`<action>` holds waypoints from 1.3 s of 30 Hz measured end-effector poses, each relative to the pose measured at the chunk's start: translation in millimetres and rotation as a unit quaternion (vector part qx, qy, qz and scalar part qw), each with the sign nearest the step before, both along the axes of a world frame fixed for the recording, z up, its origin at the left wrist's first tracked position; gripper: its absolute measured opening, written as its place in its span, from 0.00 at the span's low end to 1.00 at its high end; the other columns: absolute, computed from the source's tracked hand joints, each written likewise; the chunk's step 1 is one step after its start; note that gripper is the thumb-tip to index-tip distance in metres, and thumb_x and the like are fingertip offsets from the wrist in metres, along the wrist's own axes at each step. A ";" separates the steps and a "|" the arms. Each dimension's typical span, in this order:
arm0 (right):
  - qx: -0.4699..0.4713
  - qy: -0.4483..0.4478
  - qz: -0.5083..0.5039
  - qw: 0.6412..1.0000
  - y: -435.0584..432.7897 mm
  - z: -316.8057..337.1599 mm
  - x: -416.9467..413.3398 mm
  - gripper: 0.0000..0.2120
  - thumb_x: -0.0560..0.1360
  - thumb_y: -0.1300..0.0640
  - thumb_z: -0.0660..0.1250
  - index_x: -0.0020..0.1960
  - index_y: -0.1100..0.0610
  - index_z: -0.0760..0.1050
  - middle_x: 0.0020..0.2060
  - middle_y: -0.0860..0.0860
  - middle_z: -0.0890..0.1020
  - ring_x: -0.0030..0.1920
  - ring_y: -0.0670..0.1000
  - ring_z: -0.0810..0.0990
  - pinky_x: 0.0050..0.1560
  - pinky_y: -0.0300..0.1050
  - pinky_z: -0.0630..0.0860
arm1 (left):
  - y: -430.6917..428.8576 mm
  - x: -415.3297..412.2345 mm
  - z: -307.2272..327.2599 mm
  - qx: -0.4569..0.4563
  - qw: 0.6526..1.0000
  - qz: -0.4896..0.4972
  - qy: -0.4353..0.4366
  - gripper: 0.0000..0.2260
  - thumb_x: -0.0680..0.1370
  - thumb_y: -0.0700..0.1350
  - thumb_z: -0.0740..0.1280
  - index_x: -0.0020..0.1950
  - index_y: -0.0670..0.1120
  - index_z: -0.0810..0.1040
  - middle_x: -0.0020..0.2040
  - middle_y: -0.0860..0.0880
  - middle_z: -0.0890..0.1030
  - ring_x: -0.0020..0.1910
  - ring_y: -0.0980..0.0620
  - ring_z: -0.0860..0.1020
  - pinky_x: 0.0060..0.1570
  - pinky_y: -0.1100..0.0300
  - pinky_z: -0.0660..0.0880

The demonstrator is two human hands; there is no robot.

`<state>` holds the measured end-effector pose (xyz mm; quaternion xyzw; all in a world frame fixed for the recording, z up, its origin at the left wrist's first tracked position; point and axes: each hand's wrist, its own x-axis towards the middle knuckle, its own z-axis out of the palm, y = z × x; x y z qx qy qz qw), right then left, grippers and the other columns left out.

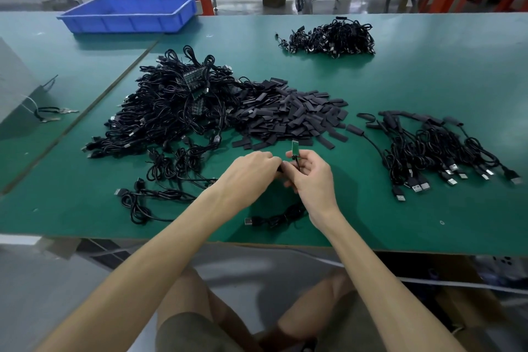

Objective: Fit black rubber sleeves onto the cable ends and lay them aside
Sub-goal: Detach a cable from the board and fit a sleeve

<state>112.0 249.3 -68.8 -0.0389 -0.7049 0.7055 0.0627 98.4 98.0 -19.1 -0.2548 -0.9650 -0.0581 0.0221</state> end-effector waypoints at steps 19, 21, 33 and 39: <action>0.036 0.033 0.052 0.997 1.3 0.9 0.5 0.09 0.81 0.58 0.67 0.57 0.53 0.85 0.32 0.46 0.81 0.32 0.46 0.73 0.39 0.41 0.73 | -33.7 -5.0 -3.7 0.189 0.982 0.020 0.019 0.16 0.78 0.27 0.60 0.60 0.39 0.81 0.47 0.44 0.82 0.49 0.44 0.80 0.52 0.45 0.78; 0.059 0.037 0.067 0.995 0.1 2.4 1.3 0.08 0.82 0.58 0.68 0.56 0.52 0.85 0.30 0.45 0.79 0.31 0.46 0.72 0.37 0.42 0.73 | -34.4 -5.4 -5.7 0.186 0.982 0.014 0.026 0.15 0.78 0.27 0.60 0.59 0.39 0.81 0.46 0.44 0.81 0.49 0.44 0.79 0.51 0.45 0.78; 0.015 0.040 0.070 0.997 -0.3 5.0 3.3 0.01 0.79 0.60 0.71 0.50 0.58 0.80 0.35 0.49 0.84 0.30 0.48 0.75 0.36 0.41 0.76 | -44.7 -5.7 -7.3 0.178 0.982 -0.027 0.055 0.22 0.75 0.22 0.59 0.63 0.38 0.82 0.54 0.43 0.84 0.52 0.45 0.76 0.52 0.48 0.80; 0.013 0.037 0.071 0.997 0.5 5.3 3.7 0.01 0.79 0.60 0.71 0.49 0.58 0.81 0.34 0.49 0.84 0.31 0.48 0.75 0.35 0.40 0.75 | -44.8 -5.3 -3.7 0.190 0.980 -0.036 0.041 0.25 0.74 0.21 0.56 0.64 0.37 0.81 0.60 0.42 0.82 0.56 0.47 0.79 0.57 0.52 0.79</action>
